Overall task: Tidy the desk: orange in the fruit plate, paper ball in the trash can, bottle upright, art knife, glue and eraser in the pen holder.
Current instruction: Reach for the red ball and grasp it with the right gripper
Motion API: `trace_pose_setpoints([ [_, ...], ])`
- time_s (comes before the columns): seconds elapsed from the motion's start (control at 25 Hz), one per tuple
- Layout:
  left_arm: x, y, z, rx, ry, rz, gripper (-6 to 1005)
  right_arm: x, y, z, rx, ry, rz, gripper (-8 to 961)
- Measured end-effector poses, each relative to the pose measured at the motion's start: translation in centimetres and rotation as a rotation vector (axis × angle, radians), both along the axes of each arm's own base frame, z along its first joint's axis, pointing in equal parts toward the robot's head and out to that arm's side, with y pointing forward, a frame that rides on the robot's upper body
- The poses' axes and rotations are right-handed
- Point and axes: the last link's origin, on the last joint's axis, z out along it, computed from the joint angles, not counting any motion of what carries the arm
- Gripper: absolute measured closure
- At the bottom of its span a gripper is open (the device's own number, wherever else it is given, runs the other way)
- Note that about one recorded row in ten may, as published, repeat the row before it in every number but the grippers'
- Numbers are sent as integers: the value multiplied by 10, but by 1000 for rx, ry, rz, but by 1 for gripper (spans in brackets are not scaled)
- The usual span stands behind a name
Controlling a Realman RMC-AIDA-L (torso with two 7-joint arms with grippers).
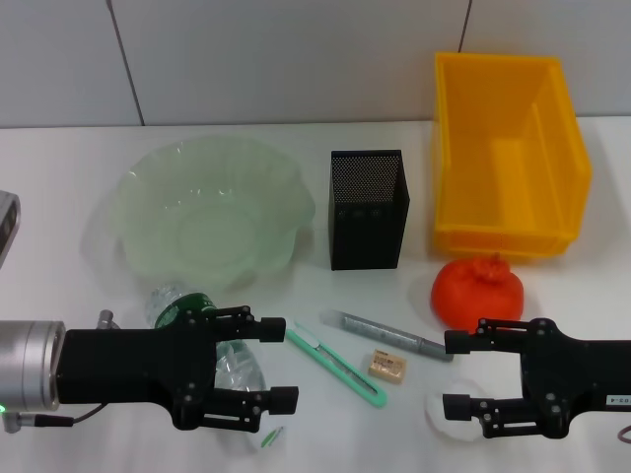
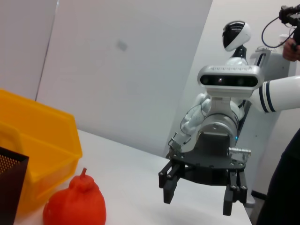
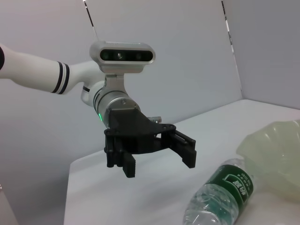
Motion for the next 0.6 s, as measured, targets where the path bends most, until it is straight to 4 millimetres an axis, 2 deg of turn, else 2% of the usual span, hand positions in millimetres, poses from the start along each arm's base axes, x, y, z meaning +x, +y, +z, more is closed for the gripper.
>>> trace_pose_setpoints([
  [0.6, -1, 0, 1, -6, 5, 1, 153, -5, 3, 0, 15, 21, 6, 191],
])
